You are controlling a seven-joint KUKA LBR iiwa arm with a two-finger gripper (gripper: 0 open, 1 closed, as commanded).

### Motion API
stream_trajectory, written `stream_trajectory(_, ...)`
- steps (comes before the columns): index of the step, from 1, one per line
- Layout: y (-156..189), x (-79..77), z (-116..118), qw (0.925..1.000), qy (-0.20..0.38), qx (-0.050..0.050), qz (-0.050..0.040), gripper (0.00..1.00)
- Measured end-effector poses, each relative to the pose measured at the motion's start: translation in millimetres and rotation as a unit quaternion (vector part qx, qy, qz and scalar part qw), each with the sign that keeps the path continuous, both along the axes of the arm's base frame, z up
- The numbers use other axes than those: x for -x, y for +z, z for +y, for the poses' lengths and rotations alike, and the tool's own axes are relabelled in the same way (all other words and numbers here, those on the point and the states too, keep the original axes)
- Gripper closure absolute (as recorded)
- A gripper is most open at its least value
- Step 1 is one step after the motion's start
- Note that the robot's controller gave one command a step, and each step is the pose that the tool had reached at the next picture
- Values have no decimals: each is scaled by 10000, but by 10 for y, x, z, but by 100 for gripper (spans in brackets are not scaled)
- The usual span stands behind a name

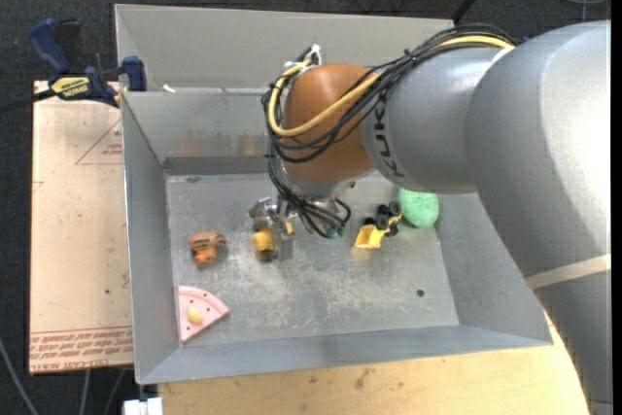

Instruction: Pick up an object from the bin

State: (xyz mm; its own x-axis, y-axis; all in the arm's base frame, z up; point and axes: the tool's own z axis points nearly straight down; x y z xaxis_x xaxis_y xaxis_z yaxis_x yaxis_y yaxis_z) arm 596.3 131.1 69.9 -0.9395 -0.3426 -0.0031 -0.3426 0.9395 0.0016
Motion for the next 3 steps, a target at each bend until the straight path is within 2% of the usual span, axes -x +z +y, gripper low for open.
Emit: stream_trajectory(3, 0, 0, -1, 10000, -1, -2, 1, 100)
